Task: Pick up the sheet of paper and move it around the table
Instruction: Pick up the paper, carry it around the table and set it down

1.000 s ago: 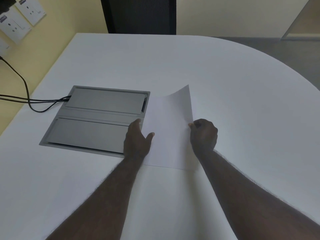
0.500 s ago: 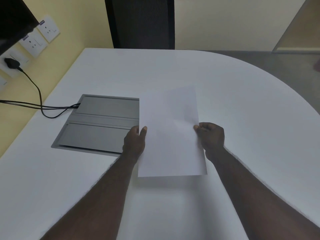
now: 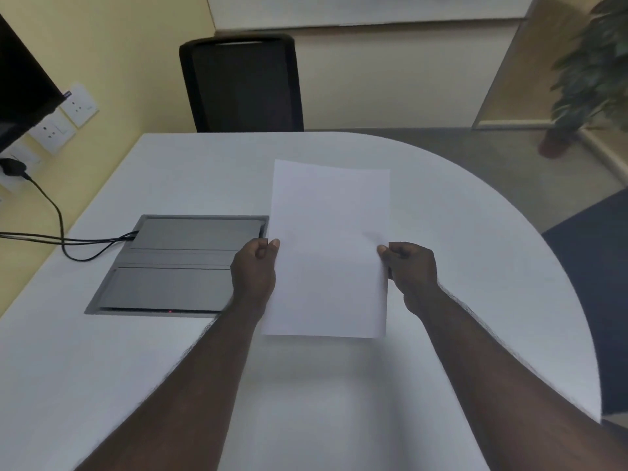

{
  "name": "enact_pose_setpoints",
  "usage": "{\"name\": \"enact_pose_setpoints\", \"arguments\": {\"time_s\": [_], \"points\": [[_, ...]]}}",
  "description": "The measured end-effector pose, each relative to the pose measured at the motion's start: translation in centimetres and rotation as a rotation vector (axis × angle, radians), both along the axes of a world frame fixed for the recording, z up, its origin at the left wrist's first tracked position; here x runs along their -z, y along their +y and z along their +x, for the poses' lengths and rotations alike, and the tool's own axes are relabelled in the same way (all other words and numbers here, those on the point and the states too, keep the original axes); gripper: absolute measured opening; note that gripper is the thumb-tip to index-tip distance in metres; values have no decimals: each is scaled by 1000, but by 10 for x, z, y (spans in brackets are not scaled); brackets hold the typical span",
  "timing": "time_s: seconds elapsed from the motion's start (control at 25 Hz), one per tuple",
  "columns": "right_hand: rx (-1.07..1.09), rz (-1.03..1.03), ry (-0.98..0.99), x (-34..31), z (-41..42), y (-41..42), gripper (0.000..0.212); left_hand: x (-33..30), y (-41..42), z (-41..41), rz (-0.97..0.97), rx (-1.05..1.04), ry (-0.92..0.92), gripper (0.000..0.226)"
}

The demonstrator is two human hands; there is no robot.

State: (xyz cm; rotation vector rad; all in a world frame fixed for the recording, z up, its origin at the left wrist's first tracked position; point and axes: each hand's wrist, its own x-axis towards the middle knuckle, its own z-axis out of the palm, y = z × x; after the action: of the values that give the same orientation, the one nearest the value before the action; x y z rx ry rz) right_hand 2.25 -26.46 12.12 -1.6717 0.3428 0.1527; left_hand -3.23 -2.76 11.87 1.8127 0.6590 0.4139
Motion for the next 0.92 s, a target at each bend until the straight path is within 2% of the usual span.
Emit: {"name": "enact_pose_setpoints", "arguments": {"time_s": [0.16, 0.28, 0.52, 0.8, 0.92], "points": [[1, -22, -38, -32, -9, -47, 13, -25, -45, -6, -24, 44, -71, 22], [-23, -25, -84, -53, -16, -94, 29, -40, -88, -8, -24, 59, -113, 22], [-19, -62, -141, -61, -30, -204, 40, -51, -199, -9, 53, 52, -159, 21], [45, -54, -155, -62, -39, -313, 38, -51, -313, -17, 13, 26, -143, 17], [77, -61, -162, -64, -34, -346, 28, -56, -346, -12, 5, 48, -137, 17]]}}
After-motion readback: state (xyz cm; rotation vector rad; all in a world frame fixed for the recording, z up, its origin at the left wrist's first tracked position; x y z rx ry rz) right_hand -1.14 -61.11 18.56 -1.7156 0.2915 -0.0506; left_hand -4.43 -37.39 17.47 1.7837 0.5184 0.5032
